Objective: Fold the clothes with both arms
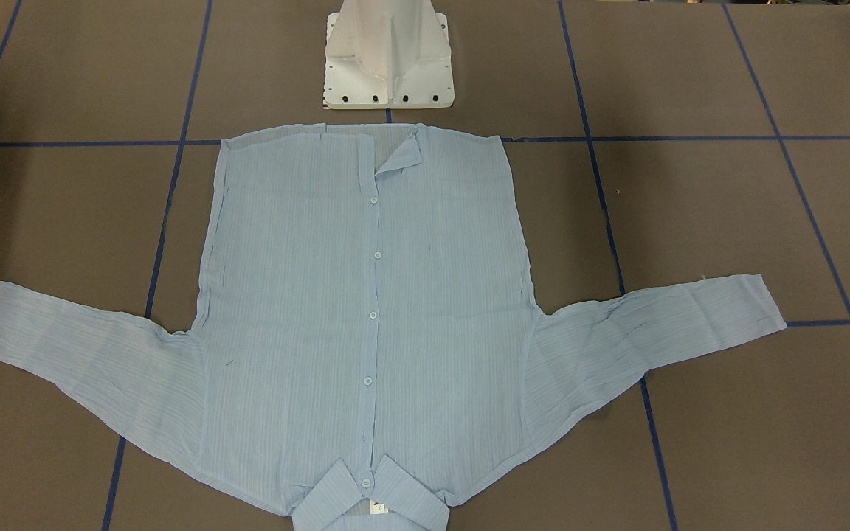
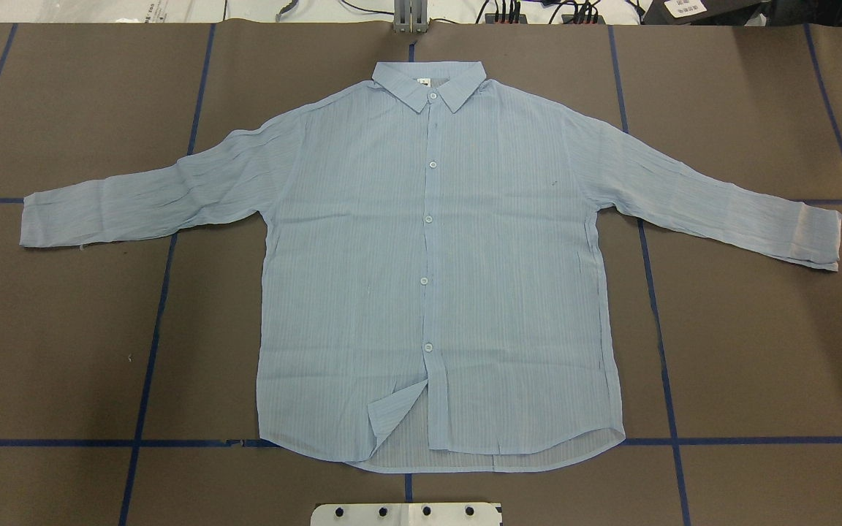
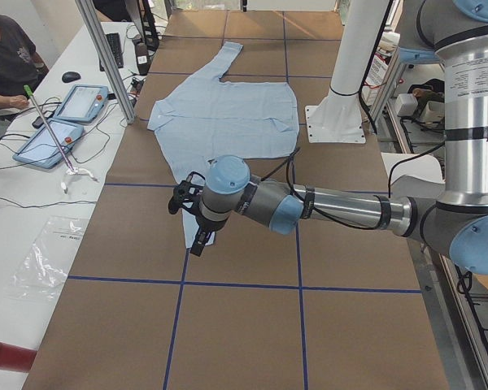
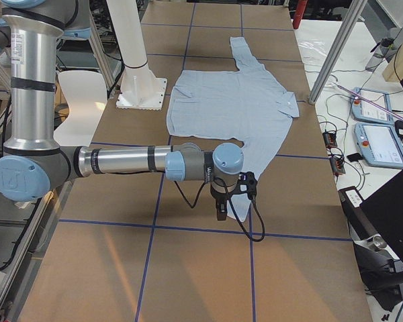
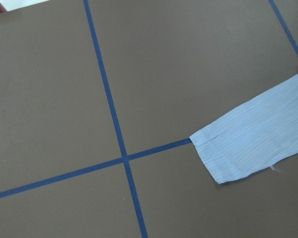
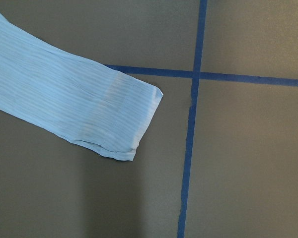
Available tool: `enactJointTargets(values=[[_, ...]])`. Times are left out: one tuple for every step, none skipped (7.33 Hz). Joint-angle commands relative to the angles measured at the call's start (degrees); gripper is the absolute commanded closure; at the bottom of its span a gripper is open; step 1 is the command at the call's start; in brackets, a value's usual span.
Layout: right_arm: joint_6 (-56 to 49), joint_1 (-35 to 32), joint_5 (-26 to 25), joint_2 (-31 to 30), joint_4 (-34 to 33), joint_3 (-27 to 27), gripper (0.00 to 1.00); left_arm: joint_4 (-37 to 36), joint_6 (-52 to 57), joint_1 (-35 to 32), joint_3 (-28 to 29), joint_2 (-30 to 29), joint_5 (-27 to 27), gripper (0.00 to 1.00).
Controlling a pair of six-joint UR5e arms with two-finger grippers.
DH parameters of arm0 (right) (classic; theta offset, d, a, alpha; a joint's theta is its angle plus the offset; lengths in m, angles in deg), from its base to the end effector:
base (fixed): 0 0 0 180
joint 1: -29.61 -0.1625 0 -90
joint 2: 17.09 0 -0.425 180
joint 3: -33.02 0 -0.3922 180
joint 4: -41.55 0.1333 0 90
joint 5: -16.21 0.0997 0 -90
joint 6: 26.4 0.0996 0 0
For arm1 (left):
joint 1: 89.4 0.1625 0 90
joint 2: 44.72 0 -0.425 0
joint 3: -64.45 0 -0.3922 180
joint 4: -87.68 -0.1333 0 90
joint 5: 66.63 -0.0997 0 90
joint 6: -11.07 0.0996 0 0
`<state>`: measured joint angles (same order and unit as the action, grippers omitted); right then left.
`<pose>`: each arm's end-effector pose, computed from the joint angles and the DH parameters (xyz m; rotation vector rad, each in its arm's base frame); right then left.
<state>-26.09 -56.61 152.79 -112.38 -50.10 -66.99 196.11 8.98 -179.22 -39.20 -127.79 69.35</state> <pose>0.0308 -0.4579 0.6164 0.0216 -0.8143 -0.0790 -0.0602 -0.4581 0.5588 0.3991 0.7970 0.1450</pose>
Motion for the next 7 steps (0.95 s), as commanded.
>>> enactJointTargets(values=[[-0.13, 0.35, -0.17, 0.45, 0.07, 0.43, 0.0, -0.41, -0.11, 0.08, -1.02, 0.36, -0.19, 0.0], [-0.13, 0.35, -0.26, 0.54, 0.07, 0.43, 0.0, -0.33, -0.02, 0.08, -0.86, 0.8, -0.45, 0.0], [-0.05, 0.7, -0.35, 0.63, 0.07, 0.43, 0.0, -0.24, -0.02, -0.01, -1.03, 0.89, -0.54, 0.0], [-0.05, 1.05, -0.52, 0.63, 0.07, 0.52, 0.0, -0.32, -0.11, -0.01, -1.03, 0.89, -0.46, 0.0], [-0.05, 1.14, -0.61, 0.63, 0.15, 0.17, 0.0, -0.32, -0.11, -0.01, -0.51, 0.89, -0.46, 0.0], [0.04, 1.14, -0.7, 0.54, 0.15, 0.25, 0.0, -0.06, -0.11, -0.01, -0.5, 1.5, -0.28, 0.0], [0.04, 1.31, -0.62, 0.63, 0.15, 0.34, 0.0, 0.11, -0.11, -0.01, -0.5, 1.68, -0.37, 0.0]])
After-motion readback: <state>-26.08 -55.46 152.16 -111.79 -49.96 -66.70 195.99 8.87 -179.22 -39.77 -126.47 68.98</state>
